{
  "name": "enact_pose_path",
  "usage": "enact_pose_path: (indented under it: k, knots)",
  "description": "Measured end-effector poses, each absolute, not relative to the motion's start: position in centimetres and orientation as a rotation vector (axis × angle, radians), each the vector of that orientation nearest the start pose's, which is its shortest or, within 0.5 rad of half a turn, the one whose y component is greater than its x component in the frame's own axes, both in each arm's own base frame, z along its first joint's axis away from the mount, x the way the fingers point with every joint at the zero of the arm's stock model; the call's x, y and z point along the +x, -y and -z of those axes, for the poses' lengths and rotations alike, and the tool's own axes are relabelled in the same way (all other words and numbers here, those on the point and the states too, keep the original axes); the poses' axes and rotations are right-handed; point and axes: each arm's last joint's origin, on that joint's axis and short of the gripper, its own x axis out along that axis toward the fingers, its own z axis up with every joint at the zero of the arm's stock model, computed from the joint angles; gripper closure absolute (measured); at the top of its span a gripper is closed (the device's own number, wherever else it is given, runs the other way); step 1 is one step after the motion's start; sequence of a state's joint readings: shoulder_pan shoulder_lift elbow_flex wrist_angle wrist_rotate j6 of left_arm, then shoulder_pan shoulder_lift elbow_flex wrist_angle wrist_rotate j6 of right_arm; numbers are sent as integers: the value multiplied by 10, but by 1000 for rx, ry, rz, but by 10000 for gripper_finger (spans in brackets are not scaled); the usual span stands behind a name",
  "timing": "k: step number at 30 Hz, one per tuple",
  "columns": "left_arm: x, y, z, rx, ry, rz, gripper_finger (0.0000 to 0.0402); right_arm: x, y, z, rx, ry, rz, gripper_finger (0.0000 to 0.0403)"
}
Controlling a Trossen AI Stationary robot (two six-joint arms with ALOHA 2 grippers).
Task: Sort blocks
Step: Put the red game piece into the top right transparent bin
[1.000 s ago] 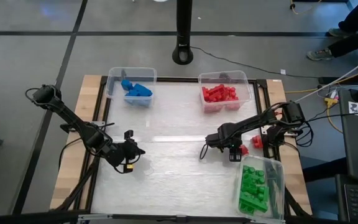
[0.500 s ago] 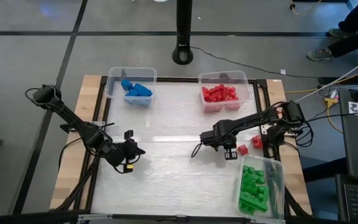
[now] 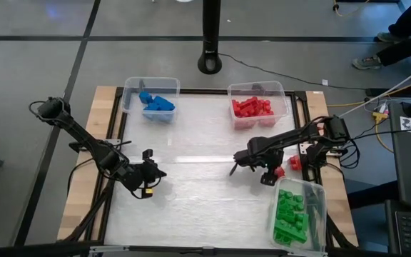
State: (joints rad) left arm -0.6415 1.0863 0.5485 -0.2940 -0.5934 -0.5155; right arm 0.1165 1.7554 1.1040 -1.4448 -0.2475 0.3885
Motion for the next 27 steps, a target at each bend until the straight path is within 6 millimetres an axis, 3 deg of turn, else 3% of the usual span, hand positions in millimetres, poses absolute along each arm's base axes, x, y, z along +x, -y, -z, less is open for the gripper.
enact_pose_path:
  k: [3, 6, 14, 20, 27]
  knots:
    - [169, 106, -193, -9, -668, -130, 398, 249, -35, -168, 408, -2082, 209, 55]
    - [168, 105, -191, -9, -672, -132, 398, 245, -33, -158, 441, -2063, 250, 35]
    - [169, 106, -192, -12, -656, -124, 398, 231, -30, -133, 488, -2055, 308, 47]
    - [171, 107, -194, -5, -635, -110, 398, 223, -29, -120, 526, -2037, 272, 89]
    - [171, 107, -194, 9, -638, -106, 398, 221, -29, -118, 476, -2050, 236, 203]
